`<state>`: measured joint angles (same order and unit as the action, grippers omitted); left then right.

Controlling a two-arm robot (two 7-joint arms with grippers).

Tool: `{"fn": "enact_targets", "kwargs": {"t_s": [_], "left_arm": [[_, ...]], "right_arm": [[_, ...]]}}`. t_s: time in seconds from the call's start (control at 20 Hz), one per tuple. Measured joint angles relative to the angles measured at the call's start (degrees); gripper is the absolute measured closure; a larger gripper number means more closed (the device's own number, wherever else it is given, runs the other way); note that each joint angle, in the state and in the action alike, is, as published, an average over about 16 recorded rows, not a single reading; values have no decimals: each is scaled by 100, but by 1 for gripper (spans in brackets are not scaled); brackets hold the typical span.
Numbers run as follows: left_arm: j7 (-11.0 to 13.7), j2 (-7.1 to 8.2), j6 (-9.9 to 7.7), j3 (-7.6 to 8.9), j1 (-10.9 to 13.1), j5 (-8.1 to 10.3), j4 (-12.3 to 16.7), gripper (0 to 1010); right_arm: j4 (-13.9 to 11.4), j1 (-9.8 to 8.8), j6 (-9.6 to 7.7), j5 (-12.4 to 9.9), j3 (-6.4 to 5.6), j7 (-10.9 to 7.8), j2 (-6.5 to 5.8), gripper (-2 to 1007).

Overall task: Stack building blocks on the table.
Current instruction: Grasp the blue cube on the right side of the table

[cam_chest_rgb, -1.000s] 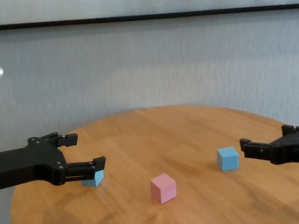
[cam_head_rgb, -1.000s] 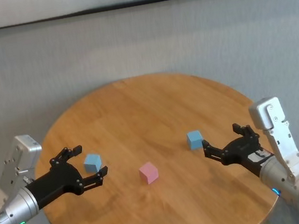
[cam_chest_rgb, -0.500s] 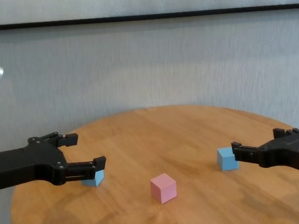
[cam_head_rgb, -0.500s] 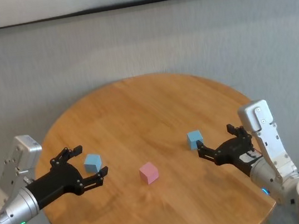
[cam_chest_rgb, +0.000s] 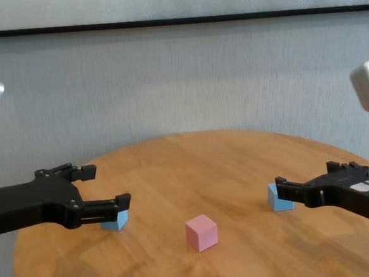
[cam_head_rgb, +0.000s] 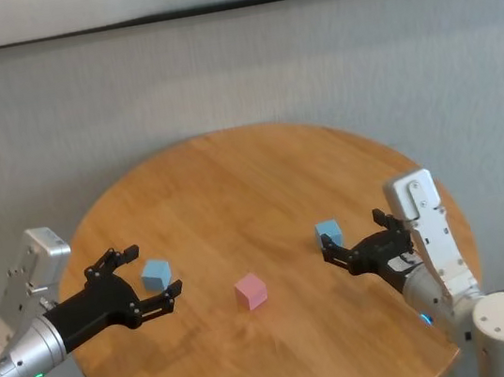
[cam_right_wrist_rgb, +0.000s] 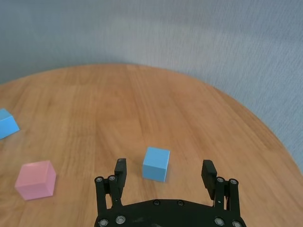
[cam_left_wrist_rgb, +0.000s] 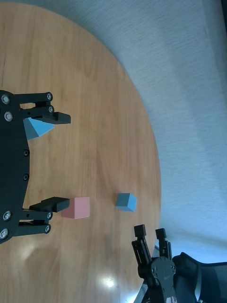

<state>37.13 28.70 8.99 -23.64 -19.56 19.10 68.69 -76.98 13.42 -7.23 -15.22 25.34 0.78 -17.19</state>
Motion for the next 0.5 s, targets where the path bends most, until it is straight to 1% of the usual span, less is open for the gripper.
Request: {"fn": "enact_targets", "kwargs": {"t_s": [0.5], "left_arm": [[0, 0, 1, 0, -1, 0, -1, 10]], "right_arm": [[624, 352, 71, 218, 11, 90, 428, 5]]}}
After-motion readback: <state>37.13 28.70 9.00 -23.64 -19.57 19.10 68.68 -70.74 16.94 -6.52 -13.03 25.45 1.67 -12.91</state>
